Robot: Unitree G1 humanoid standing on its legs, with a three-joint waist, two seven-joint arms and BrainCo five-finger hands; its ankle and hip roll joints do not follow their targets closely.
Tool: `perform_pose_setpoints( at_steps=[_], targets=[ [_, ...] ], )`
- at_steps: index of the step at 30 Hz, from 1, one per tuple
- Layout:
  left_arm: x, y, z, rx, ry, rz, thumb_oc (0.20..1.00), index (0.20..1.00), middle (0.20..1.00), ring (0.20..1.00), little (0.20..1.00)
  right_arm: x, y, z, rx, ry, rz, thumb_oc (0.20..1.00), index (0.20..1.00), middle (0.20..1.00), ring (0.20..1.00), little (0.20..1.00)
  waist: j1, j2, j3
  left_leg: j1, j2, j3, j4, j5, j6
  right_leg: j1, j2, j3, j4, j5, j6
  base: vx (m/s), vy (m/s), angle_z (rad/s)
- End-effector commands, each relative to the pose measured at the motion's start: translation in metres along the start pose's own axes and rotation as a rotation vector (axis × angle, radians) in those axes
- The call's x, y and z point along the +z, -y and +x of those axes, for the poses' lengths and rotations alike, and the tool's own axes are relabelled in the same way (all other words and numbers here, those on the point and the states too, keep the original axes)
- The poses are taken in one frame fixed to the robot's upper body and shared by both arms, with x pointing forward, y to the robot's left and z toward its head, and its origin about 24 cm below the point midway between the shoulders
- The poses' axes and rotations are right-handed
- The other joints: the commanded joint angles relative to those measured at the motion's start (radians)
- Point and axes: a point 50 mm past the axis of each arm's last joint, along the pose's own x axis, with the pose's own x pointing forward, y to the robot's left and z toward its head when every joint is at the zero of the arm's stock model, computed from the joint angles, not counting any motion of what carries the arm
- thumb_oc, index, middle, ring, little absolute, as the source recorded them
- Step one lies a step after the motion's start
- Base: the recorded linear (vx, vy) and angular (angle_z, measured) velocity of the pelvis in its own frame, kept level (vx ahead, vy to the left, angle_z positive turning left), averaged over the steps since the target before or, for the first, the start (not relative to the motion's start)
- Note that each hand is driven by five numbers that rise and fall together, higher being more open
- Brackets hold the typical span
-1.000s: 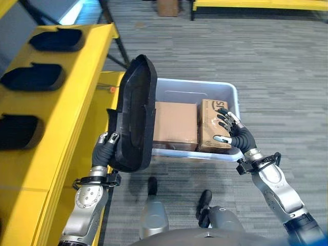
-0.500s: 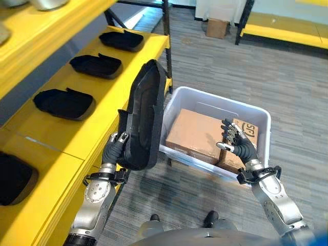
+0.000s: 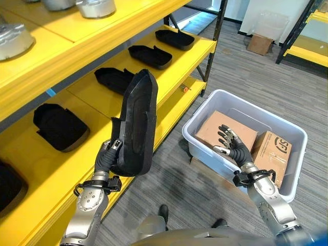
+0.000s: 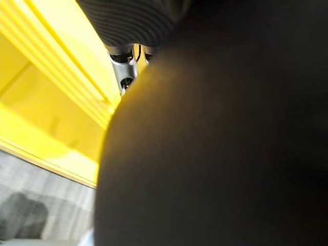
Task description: Move parts from the plastic box to the shelf.
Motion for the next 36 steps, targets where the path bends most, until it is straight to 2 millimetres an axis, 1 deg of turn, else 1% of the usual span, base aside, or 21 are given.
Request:
perform_pose_setpoints(
  at_steps=[1, 2, 3, 5, 6, 7, 8, 9, 11, 16, 19, 23, 24, 28, 29, 30, 31, 32, 33, 35, 36],
  targets=[
    [0.054, 0.001, 0.016, -0.026, 0.276, 0.033, 0.200, 0.200, 0.200, 0.200, 0.200, 0.024, -0.015, 0.010, 0.106, 0.115, 0.002, 1.000, 1.000, 1.000, 1.000, 1.000, -0.044, 0.037, 0.004, 0.110, 0.010, 0.006, -0.099, -0.047, 0.017, -0.128, 0.144, 0.333, -0.016, 0.021, 0.020, -0.11, 0.260, 0.52],
    [0.054, 0.003, 0.017, -0.039, 0.275, 0.038, 0.200, 0.200, 0.200, 0.200, 0.200, 0.022, -0.013, 0.006, 0.112, 0.100, 0.000, 1.000, 1.000, 1.000, 1.000, 1.000, -0.054, 0.034, 0.002, 0.110, 0.004, -0.002, -0.111, -0.032, 0.021, -0.129, 0.192, 0.384, 0.008, -0.011, 0.010, -0.07, 0.270, 0.73],
    [0.053, 0.007, 0.016, -0.059, 0.269, 0.053, 0.200, 0.200, 0.200, 0.200, 0.200, 0.019, -0.009, 0.000, 0.114, 0.081, -0.011, 1.000, 1.000, 1.000, 1.000, 1.000, -0.058, 0.025, -0.009, 0.101, -0.005, -0.010, -0.130, -0.004, 0.028, -0.111, 0.256, 0.369, 0.056, -0.068, -0.028, -0.06, 0.159, 0.91],
    [0.051, 0.009, 0.016, -0.070, 0.255, 0.054, 0.200, 0.200, 0.200, 0.200, 0.200, 0.016, -0.006, -0.003, 0.107, 0.067, -0.013, 1.000, 1.000, 1.000, 1.000, 1.000, -0.065, 0.013, -0.020, 0.102, -0.012, -0.017, -0.146, 0.019, 0.030, -0.089, 0.307, 0.369, 0.127, -0.136, -0.049, -0.05, 0.084, 0.51],
    [0.051, 0.009, 0.016, -0.070, 0.256, 0.054, 0.200, 0.200, 0.200, 0.200, 0.200, 0.016, -0.006, -0.003, 0.107, 0.068, -0.013, 1.000, 1.000, 1.000, 1.000, 1.000, -0.065, 0.013, -0.022, 0.098, -0.012, -0.017, -0.147, 0.021, 0.030, -0.092, 0.307, 0.368, 0.127, -0.134, -0.049, -0.06, 0.034, -0.06],
    [0.049, 0.012, 0.018, -0.079, 0.250, 0.053, 0.200, 0.200, 0.200, 0.200, 0.200, 0.016, -0.004, -0.002, 0.100, 0.074, -0.008, 1.000, 1.000, 1.000, 1.000, 1.000, -0.073, 0.001, -0.031, 0.089, -0.019, -0.030, -0.143, 0.033, 0.029, -0.086, 0.374, 0.446, 0.165, -0.170, -0.049, -0.05, 0.016, -0.07],
    [0.049, 0.012, 0.018, -0.079, 0.251, 0.053, 0.200, 0.200, 0.200, 0.200, 0.200, 0.017, -0.004, -0.002, 0.099, 0.075, -0.008, 1.000, 1.000, 1.000, 1.000, 1.000, -0.071, 0.001, -0.034, 0.084, -0.019, -0.029, -0.142, 0.035, 0.028, -0.090, 0.375, 0.446, 0.163, -0.166, -0.049, -0.10, 0.013, 0.03],
    [0.048, 0.013, 0.018, -0.088, 0.246, 0.065, 0.200, 0.200, 0.200, 0.200, 0.200, 0.016, -0.002, -0.002, 0.088, 0.075, -0.005, 1.000, 1.000, 1.000, 1.000, 1.000, -0.077, -0.007, -0.043, 0.072, -0.027, -0.040, -0.142, 0.048, 0.027, -0.076, 0.407, 0.505, 0.146, -0.173, -0.058, -0.17, -0.022, 0.07],
    [0.045, 0.014, 0.015, -0.085, 0.235, 0.061, 0.200, 0.200, 0.200, 0.200, 0.200, 0.018, -0.003, -0.001, 0.085, 0.085, 0.001, 1.000, 1.000, 1.000, 1.000, 1.000, -0.065, -0.017, -0.058, 0.051, -0.034, -0.031, -0.148, 0.069, 0.021, -0.017, 0.400, 0.514, 0.029, -0.175, -0.077, -0.18, -0.035, 0.11],
    [0.042, 0.011, 0.011, -0.064, 0.225, 0.025, 0.200, 0.200, 0.200, 0.200, 0.200, 0.025, -0.005, 0.003, 0.116, 0.106, -0.020, 1.000, 1.000, 1.000, 1.000, 1.000, -0.042, -0.017, -0.057, -0.010, -0.026, -0.008, -0.135, 0.114, -0.001, 0.021, 0.407, 0.521, -0.067, -0.158, -0.098, -0.21, -0.099, -0.06],
    [0.042, 0.011, 0.007, -0.070, 0.230, 0.002, 0.200, 0.200, 0.200, 0.200, 0.200, 0.032, -0.005, 0.010, 0.136, 0.125, -0.065, 1.000, 1.000, 1.000, 1.000, 1.000, -0.011, -0.014, -0.018, -0.102, -0.035, -0.021, 0.005, 0.113, -0.031, 0.047, 0.395, 0.487, -0.139, -0.132, -0.106, -0.21, -0.116, 0.00],
    [0.038, 0.011, 0.004, -0.074, 0.211, -0.005, 0.200, 0.200, 0.200, 0.200, 0.200, 0.032, -0.003, 0.012, 0.133, 0.121, -0.087, 1.000, 1.000, 1.000, 1.000, 1.000, 0.005, -0.007, 0.009, -0.132, -0.044, -0.044, 0.063, 0.115, -0.059, 0.061, 0.392, 0.467, -0.169, -0.116, -0.113, -0.15, -0.087, 0.37],
    [0.035, 0.007, 0.002, -0.054, 0.195, -0.012, 0.200, 0.200, 0.200, 0.200, 0.200, 0.033, -0.002, 0.012, 0.120, 0.126, -0.074, 1.000, 1.000, 1.000, 1.000, 1.000, 0.007, -0.011, 0.018, -0.131, -0.022, -0.022, 0.115, 0.079, -0.066, 0.053, 0.364, 0.438, -0.176, -0.101, -0.114, -0.14, -0.048, 0.27],
    [0.033, 0.004, 0.002, -0.038, 0.184, -0.006, 0.200, 0.200, 0.200, 0.200, 0.200, 0.030, -0.002, 0.010, 0.113, 0.117, -0.055, 1.000, 1.000, 1.000, 1.000, 1.000, 0.000, -0.019, 0.007, -0.103, 0.022, 0.001, 0.149, 0.034, -0.060, 0.038, 0.339, 0.411, -0.174, -0.086, -0.114, -0.09, -0.040, 0.73],
    [0.031, 0.002, 0.003, -0.017, 0.175, -0.010, 0.200, 0.200, 0.200, 0.200, 0.200, 0.020, 0.001, 0.007, 0.088, 0.076, -0.045, 1.000, 1.000, 1.000, 1.000, 1.000, -0.014, -0.012, -0.010, 0.004, 0.111, 0.031, 0.140, 0.012, -0.068, 0.031, 0.321, 0.369, -0.163, -0.094, -0.116, -0.08, -0.039, 0.26],
    [0.031, 0.002, 0.003, -0.017, 0.176, -0.010, 0.200, 0.200, 0.200, 0.200, 0.200, 0.020, 0.001, 0.007, 0.088, 0.077, -0.045, 1.000, 1.000, 1.000, 1.000, 1.000, -0.015, -0.012, -0.010, 0.004, 0.110, 0.030, 0.136, 0.016, -0.068, 0.029, 0.320, 0.368, -0.163, -0.093, -0.116, -0.08, 0.011, 0.76],
    [0.031, 0.005, 0.005, -0.013, 0.176, -0.033, 0.200, 0.200, 0.200, 0.200, 0.200, 0.015, 0.002, 0.006, 0.073, 0.056, -0.039, 1.000, 1.000, 1.000, 1.000, 1.000, -0.033, 0.005, -0.027, 0.084, 0.192, 0.064, 0.097, 0.038, -0.086, 0.021, 0.311, 0.330, -0.163, -0.105, -0.113, -0.05, 0.060, 0.96],
    [0.032, 0.006, 0.007, -0.006, 0.180, -0.040, 0.200, 0.200, 0.200, 0.200, 0.200, 0.015, 0.003, 0.006, 0.065, 0.055, -0.042, 1.000, 1.000, 1.000, 1.000, 1.000, -0.045, 0.014, -0.036, 0.111, 0.237, 0.073, 0.070, 0.068, -0.099, 0.014, 0.305, 0.312, -0.168, -0.105, -0.111, -0.10, 0.123, 1.05],
    [0.034, 0.007, 0.012, -0.003, 0.190, -0.044, 0.200, 0.200, 0.200, 0.200, 0.200, 0.015, 0.006, 0.004, 0.042, 0.052, -0.040, 1.000, 1.000, 1.000, 1.000, 1.000, -0.066, 0.033, -0.052, 0.146, 0.303, 0.085, 0.018, 0.134, -0.123, -0.003, 0.297, 0.282, -0.172, -0.105, -0.108, -0.08, 0.090, 0.74],
    [0.034, 0.007, 0.012, -0.003, 0.190, -0.044, 0.200, 0.200, 0.200, 0.200, 0.200, 0.015, 0.006, 0.004, 0.042, 0.053, -0.040, 1.000, 1.000, 1.000, 1.000, 1.000, -0.068, 0.032, -0.055, 0.142, 0.301, 0.082, 0.013, 0.141, -0.122, -0.007, 0.295, 0.279, -0.173, -0.102, -0.109, -0.06, 0.067, 0.78],
    [0.037, 0.010, 0.016, -0.002, 0.199, -0.047, 0.200, 0.200, 0.200, 0.200, 0.200, 0.016, 0.012, 0.003, 0.002, 0.060, -0.035, 1.000, 1.000, 1.000, 1.000, 1.000, -0.085, 0.052, -0.062, 0.157, 0.348, 0.086, -0.015, 0.193, -0.147, -0.016, 0.286, 0.254, -0.177, -0.100, -0.104, -0.08, 0.104, 0.83]
  ],
)
